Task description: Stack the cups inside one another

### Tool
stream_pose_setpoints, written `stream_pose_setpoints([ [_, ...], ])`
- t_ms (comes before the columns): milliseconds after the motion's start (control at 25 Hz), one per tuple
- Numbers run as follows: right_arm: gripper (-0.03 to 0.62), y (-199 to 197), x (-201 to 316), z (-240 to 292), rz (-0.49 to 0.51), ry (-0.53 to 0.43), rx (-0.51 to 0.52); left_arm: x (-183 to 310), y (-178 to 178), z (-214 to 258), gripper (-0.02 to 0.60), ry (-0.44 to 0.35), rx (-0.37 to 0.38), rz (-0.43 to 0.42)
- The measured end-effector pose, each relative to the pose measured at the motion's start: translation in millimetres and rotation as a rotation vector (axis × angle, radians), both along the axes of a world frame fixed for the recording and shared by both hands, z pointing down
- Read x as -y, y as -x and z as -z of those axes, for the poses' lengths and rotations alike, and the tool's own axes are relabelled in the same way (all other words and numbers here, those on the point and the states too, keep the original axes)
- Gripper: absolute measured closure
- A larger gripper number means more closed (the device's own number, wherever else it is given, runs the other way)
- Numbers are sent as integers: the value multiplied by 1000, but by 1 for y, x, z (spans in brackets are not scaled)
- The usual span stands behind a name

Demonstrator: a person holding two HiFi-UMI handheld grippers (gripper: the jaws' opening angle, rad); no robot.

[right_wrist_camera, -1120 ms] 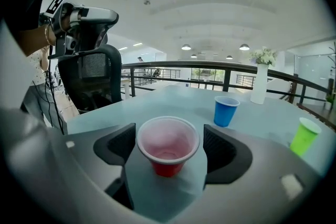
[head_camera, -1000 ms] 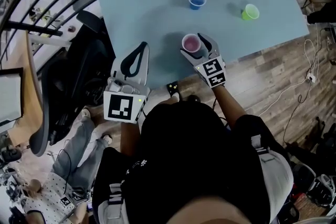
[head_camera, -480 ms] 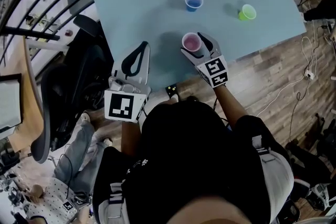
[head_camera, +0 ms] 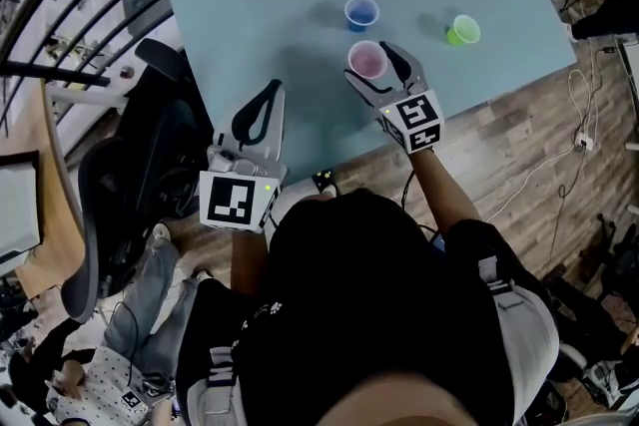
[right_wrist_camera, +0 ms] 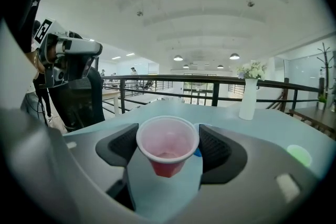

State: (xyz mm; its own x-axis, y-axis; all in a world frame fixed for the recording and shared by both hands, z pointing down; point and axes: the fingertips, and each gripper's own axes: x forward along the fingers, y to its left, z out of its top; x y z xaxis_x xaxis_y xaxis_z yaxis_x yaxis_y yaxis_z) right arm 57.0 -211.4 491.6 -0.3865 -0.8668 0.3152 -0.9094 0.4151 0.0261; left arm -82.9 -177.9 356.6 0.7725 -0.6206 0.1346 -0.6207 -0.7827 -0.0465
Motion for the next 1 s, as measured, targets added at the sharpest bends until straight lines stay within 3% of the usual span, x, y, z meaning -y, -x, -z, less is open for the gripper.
stream_pose_setpoints([
  [600, 233, -29, 66, 33, -32, -86, -29, 11, 11, -3, 597, 12, 9, 39],
  [1000, 233, -40, 101, 28, -57, -82, -37, 18, 17, -6, 597, 34, 15, 66],
])
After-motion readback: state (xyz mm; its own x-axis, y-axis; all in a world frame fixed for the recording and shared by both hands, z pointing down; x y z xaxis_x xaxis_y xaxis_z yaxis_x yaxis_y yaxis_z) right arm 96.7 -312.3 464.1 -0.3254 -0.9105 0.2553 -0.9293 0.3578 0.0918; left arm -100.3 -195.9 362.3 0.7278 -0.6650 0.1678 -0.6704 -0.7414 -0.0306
